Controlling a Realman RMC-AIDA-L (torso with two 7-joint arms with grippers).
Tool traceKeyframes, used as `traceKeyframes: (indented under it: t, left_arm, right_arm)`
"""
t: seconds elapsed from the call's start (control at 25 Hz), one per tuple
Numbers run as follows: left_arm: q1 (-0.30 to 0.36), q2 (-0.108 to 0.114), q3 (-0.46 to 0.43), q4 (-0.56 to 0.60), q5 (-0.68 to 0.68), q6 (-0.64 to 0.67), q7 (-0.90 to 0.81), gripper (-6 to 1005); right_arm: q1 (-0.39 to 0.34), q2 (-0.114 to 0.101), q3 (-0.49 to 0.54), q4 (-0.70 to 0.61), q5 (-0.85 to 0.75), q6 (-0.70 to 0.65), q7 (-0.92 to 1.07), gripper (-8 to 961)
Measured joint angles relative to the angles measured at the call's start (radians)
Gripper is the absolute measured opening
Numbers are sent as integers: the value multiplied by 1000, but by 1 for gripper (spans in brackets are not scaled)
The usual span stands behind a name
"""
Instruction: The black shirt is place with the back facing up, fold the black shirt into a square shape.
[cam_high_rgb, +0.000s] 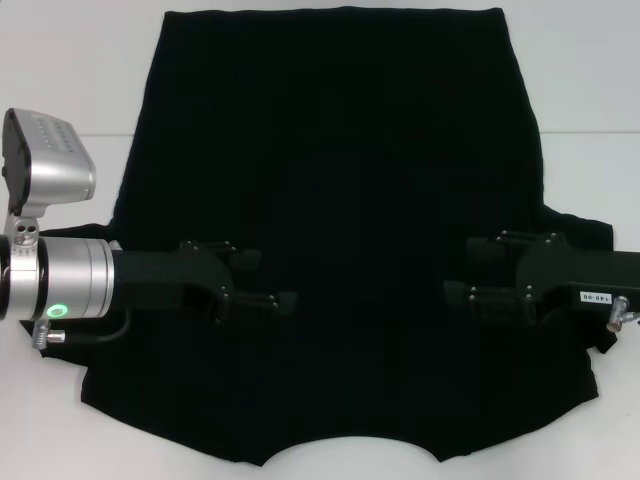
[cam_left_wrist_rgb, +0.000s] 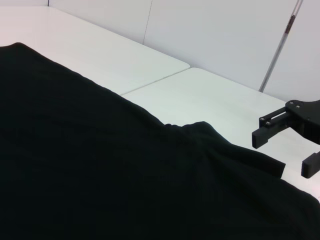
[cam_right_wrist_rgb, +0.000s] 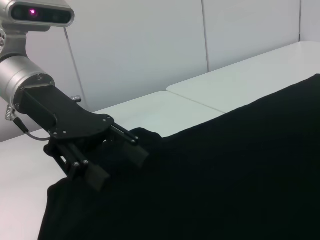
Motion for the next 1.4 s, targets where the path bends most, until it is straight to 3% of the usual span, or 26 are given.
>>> traceKeyframes:
  t: [0.6, 0.72, 0.8, 0.88, 0.92, 0.96, 1.0, 1.2, 1.32, 1.4]
  left_arm:
    - [0, 0, 0, 1, -3, 8, -8, 873]
    - [0, 1, -5, 5, -3, 6, -40, 873]
    - [-5, 15, -61, 16, -3, 0, -169, 873]
    - [-11, 33, -117, 22, -3, 7, -265, 873]
    - [-15, 53, -170, 30, -3, 27, -362, 873]
    - [-16, 61, -191, 35, -3, 37, -396, 873]
    - [-16, 72, -217, 44, 1, 56, -457, 873]
    - [-4, 109, -316, 108, 61, 148, -701, 849]
    - [-1, 124, -394, 119, 143, 174, -772, 834]
    - [0, 131, -452, 119, 228, 170, -803, 751]
  right_arm:
    - [1, 0, 1, 1, 0, 20, 8, 793]
    - [5, 0, 4, -2, 29, 57, 86, 793]
    - [12, -6, 5, -16, 54, 120, 211, 793]
    - [32, -25, 0, -28, 59, 188, 388, 793]
    - [48, -42, -3, -28, 48, 213, 473, 793]
    - [82, -77, -6, -28, 25, 242, 610, 793]
    - [82, -77, -6, -28, 25, 242, 610, 793]
    - [153, -150, 0, -37, -24, 300, 893, 793]
    - [179, -176, 0, -54, -53, 313, 979, 793]
    - [186, -179, -2, -78, -71, 311, 1003, 793]
